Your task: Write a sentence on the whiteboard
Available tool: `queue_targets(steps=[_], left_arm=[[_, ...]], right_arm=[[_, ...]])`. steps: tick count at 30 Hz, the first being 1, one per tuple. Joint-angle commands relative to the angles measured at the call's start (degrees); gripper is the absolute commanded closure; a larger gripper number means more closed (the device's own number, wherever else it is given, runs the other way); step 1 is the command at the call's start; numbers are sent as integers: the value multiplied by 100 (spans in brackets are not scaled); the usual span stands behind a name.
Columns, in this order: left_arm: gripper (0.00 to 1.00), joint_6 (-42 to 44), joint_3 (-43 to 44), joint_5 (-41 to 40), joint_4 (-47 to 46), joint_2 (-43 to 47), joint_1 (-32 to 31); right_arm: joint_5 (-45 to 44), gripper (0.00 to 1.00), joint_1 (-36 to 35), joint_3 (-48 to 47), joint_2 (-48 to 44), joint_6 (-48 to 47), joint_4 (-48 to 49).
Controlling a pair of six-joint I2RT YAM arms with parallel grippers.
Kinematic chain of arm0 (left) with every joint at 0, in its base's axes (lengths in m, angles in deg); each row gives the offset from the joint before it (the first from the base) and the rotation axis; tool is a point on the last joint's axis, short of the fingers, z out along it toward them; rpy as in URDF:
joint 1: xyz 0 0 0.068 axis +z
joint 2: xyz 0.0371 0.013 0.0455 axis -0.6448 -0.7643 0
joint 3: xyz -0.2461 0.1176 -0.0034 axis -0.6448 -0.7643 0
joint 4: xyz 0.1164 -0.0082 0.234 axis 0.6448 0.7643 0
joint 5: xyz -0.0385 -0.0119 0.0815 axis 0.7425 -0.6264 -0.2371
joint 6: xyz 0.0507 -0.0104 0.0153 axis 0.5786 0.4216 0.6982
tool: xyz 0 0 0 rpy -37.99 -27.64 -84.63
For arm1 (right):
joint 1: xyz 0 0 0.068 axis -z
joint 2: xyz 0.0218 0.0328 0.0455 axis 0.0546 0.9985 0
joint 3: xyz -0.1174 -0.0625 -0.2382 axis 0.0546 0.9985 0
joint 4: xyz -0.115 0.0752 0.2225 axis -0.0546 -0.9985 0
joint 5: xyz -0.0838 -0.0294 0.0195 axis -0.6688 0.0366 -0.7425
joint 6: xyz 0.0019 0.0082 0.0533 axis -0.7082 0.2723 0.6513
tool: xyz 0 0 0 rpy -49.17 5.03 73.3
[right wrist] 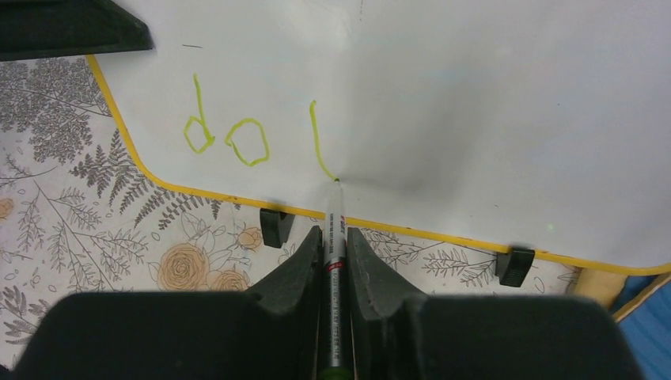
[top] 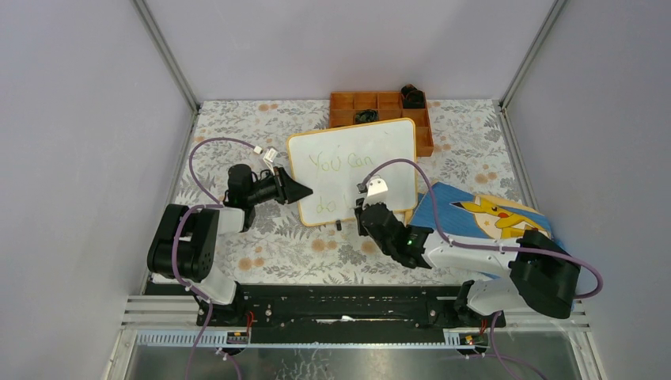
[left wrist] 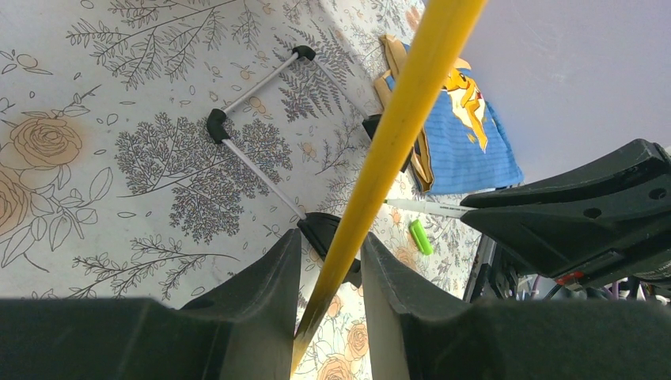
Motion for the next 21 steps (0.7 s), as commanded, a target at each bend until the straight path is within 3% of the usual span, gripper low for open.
queue_targets(steps=[1, 6, 21], left_arm=[[60, 173, 115, -59, -16, 124, -44], [61, 187, 115, -59, -6, 124, -53], [60, 226, 124, -70, 46, 133, -70]], right_arm=[[-427, 100, 5, 32, -249, 108, -65], [-585, 100, 11, 36, -405, 14, -81], [281, 100, 11, -18, -403, -219, 682]])
